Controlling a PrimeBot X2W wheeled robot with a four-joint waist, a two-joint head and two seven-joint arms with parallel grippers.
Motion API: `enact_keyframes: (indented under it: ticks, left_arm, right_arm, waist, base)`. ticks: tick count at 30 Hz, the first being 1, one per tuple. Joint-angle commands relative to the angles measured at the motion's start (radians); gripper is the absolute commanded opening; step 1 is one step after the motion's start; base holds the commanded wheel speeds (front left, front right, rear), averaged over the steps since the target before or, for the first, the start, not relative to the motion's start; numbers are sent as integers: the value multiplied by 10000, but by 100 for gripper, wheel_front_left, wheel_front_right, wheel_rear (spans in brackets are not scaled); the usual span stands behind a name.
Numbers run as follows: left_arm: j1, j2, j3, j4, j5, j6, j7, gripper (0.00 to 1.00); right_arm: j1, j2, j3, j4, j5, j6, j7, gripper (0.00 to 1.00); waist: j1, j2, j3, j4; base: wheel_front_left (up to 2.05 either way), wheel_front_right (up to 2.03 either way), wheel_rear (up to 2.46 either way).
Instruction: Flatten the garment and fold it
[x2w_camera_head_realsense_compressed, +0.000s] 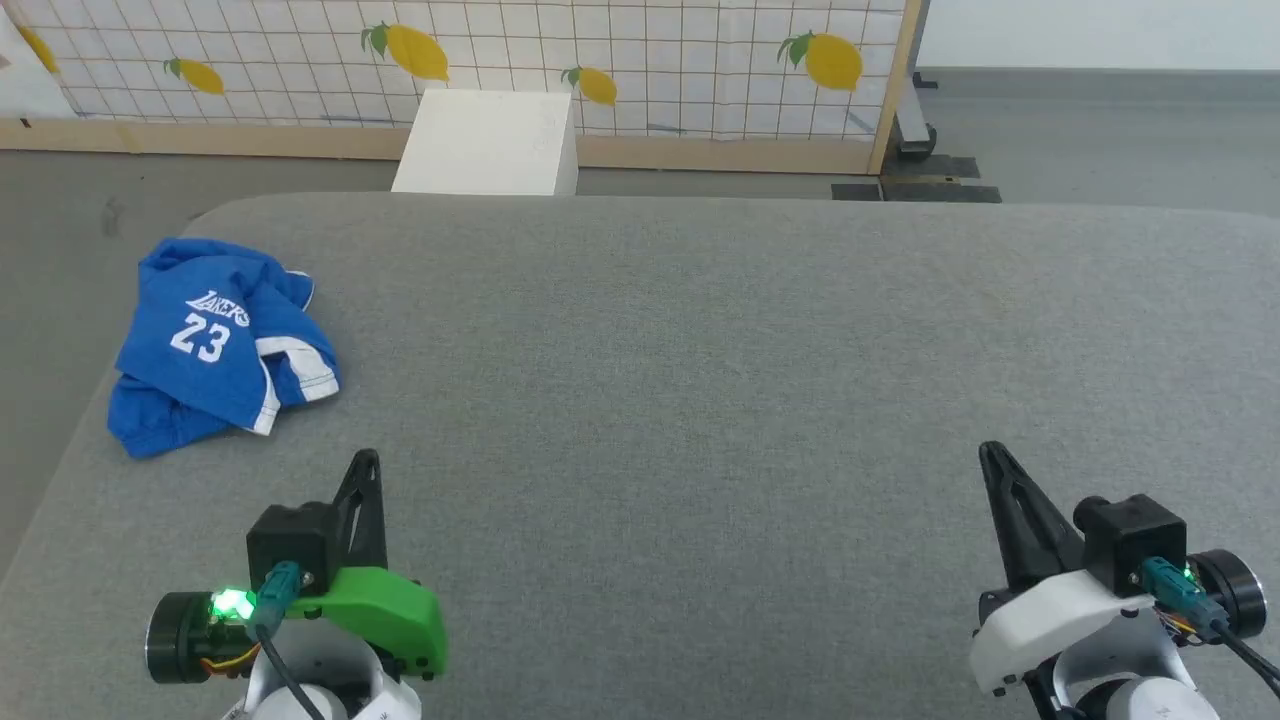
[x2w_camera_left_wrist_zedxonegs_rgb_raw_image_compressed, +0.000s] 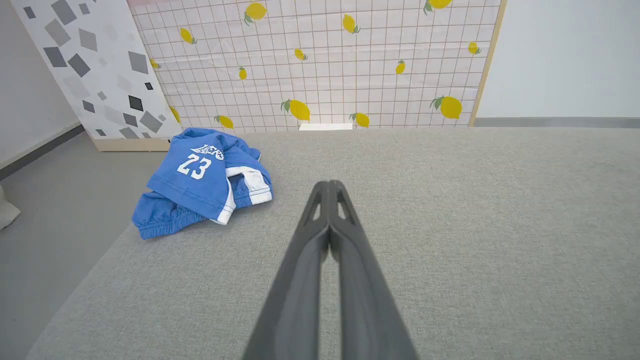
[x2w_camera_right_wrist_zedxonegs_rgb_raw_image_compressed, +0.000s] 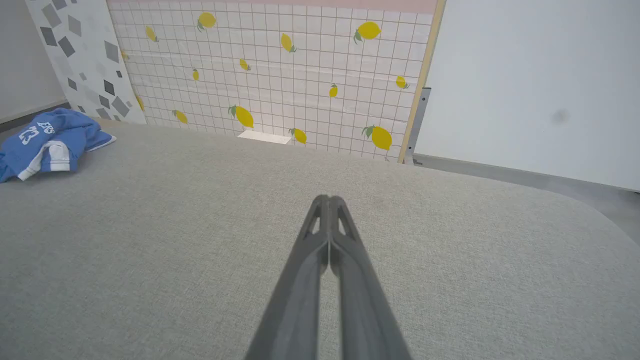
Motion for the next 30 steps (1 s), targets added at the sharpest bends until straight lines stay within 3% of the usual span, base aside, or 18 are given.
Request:
enact_keyframes:
  ticks: [1,30]
  left_arm:
    - [120,-49,22,24,129,-12,12,0]
    - [120,-49,22,24,129,-12,12,0]
  right_arm:
    - [-185,32,11,16,-62,-17,-1,0]
    - [-185,32,11,16,-62,-17,-1,0]
  waist:
    - [0,-1,0,0]
    - [0,-1,0,0]
  base:
    - [0,0,0]
    - [0,0,0]
